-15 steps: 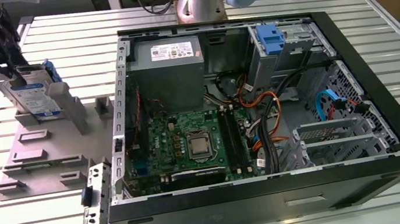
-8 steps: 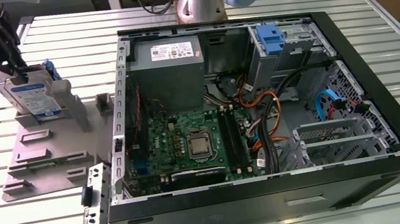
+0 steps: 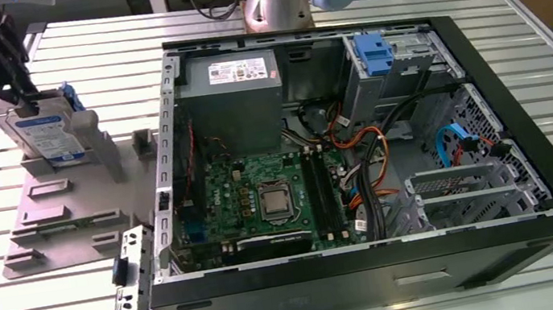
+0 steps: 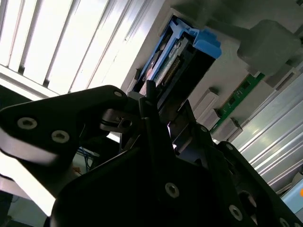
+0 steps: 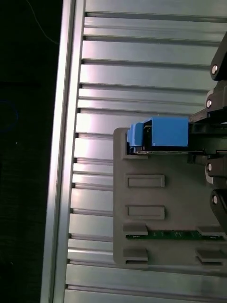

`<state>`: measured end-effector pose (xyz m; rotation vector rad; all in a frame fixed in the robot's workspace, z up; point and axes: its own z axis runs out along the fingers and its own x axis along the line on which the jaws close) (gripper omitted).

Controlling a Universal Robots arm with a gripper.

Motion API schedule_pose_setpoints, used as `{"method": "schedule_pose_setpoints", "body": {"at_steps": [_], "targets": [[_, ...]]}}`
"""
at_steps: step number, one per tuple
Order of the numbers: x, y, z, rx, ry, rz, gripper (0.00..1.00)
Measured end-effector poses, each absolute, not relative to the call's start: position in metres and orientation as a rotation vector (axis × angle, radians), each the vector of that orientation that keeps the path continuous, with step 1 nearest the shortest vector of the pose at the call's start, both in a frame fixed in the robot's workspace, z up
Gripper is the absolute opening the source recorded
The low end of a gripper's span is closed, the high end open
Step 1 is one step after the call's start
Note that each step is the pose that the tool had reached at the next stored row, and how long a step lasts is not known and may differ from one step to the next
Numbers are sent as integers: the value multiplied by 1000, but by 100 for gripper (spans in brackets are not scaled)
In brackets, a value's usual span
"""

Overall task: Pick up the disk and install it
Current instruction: 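Pick up the disk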

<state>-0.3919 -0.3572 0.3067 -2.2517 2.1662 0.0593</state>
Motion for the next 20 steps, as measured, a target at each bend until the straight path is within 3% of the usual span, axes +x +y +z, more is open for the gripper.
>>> {"method": "schedule_pose_setpoints", "body": {"at_steps": [20], "targets": [[-392, -357, 306, -2166, 2250, 58, 35]]}}
